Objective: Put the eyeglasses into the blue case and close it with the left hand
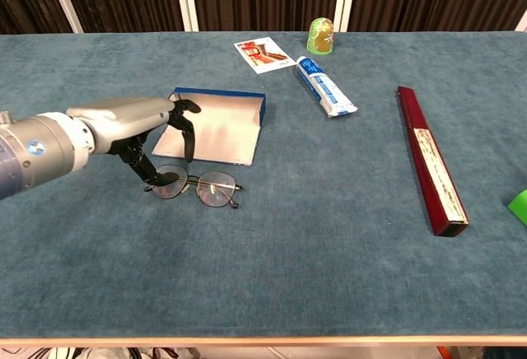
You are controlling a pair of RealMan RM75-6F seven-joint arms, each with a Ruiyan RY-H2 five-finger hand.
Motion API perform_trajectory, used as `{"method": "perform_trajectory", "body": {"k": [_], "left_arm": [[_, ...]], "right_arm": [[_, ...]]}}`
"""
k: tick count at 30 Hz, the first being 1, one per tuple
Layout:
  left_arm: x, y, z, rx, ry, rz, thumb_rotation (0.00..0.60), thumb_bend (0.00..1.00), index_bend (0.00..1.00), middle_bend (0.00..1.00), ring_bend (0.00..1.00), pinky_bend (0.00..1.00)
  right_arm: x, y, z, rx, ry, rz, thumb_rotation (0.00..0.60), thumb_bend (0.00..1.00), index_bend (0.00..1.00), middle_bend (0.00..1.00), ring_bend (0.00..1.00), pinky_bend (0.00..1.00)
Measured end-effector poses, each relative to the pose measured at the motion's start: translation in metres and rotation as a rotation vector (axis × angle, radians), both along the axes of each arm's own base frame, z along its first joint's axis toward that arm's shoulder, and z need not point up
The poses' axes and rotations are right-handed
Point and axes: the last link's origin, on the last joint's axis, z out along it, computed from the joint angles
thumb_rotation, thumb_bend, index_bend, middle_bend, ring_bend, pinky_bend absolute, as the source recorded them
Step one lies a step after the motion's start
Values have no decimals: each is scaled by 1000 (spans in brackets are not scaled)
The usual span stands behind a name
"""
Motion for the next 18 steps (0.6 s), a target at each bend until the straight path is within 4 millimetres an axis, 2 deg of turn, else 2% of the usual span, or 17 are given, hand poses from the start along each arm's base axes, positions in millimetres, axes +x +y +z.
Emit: {"method": "perform_trajectory", "body": {"k": [18], "left_arm": [[10, 2, -13, -7, 16, -22, 600, 336, 475, 10, 0, 0]], "right_arm": [[0, 0, -1, 10, -7, -12, 600, 59, 0, 0, 0, 168]]}}
